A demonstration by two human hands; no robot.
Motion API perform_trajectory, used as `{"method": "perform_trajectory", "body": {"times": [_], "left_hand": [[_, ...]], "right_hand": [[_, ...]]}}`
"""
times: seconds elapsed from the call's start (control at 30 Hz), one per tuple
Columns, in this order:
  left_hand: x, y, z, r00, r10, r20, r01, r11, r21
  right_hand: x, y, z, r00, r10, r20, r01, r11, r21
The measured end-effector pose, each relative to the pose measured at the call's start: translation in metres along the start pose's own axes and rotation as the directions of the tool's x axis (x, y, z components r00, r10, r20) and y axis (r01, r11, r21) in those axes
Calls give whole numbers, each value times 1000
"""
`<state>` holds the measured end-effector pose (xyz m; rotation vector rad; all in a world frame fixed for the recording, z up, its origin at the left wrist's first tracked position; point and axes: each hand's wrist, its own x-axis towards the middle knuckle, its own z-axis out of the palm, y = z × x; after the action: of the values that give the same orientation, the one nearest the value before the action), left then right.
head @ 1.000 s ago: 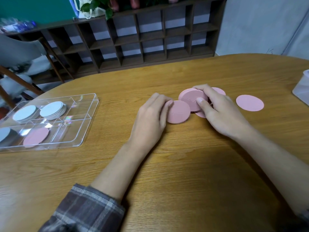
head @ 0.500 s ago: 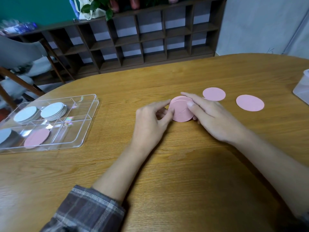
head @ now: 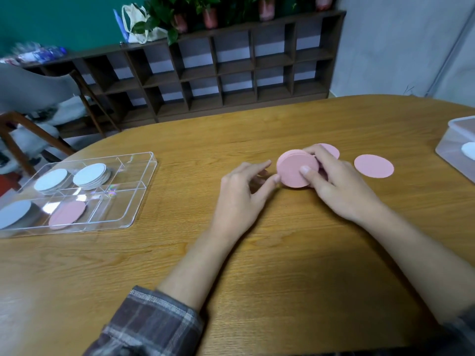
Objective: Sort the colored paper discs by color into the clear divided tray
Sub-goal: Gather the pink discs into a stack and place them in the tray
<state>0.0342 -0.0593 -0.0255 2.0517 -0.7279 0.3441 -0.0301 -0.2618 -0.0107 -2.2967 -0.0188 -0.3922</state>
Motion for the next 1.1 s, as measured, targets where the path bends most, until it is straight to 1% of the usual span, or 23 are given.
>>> {"method": "perform_trajectory", "body": {"times": [0.1, 0.23, 0.3, 0.4, 0.53, 0.7, 0.87, 0.93, 1.0, 1.07, 1.1], "left_hand": [[1, 0, 10, 998, 29, 61, -32, 998, 46], [6, 0, 24, 979, 52, 199, -81, 986, 145], [11, 2, 31, 975, 66, 213, -102, 981, 166], [21, 8, 43, 972, 24, 233, -73, 976, 204], [29, 13, 60, 940, -18, 341, -62, 973, 222], [28, 10, 51, 957, 45, 285, -121, 960, 254], [23, 13, 35, 937, 112, 330, -189, 959, 210], [24, 13, 34, 945, 145, 293, -210, 956, 205], [26, 15, 34, 967, 159, 196, -185, 976, 117], [27, 21, 33, 986, 130, 109, -129, 992, -11], [26, 25, 32, 991, 101, 92, -95, 993, -64]], "right_hand": [[-10, 14, -23, 995, 57, -76, -55, 998, 34], [-25, 33, -49, 981, 89, -170, -96, 995, -31], [-27, 39, -55, 967, 110, -229, -117, 993, -16], [-22, 43, -54, 954, 119, -274, -123, 992, 3], [-18, 47, -50, 951, 115, -286, -121, 993, -2], [-13, 49, -46, 959, 110, -263, -117, 993, -13], [-12, 48, -42, 965, 86, -246, -89, 996, -2], [-12, 46, -41, 967, 81, -240, -83, 997, 5], [-12, 44, -40, 971, 74, -228, -75, 997, 4], [-12, 42, -37, 977, 64, -202, -67, 998, -5], [-12, 41, -36, 981, 66, -182, -67, 998, 0]]}}
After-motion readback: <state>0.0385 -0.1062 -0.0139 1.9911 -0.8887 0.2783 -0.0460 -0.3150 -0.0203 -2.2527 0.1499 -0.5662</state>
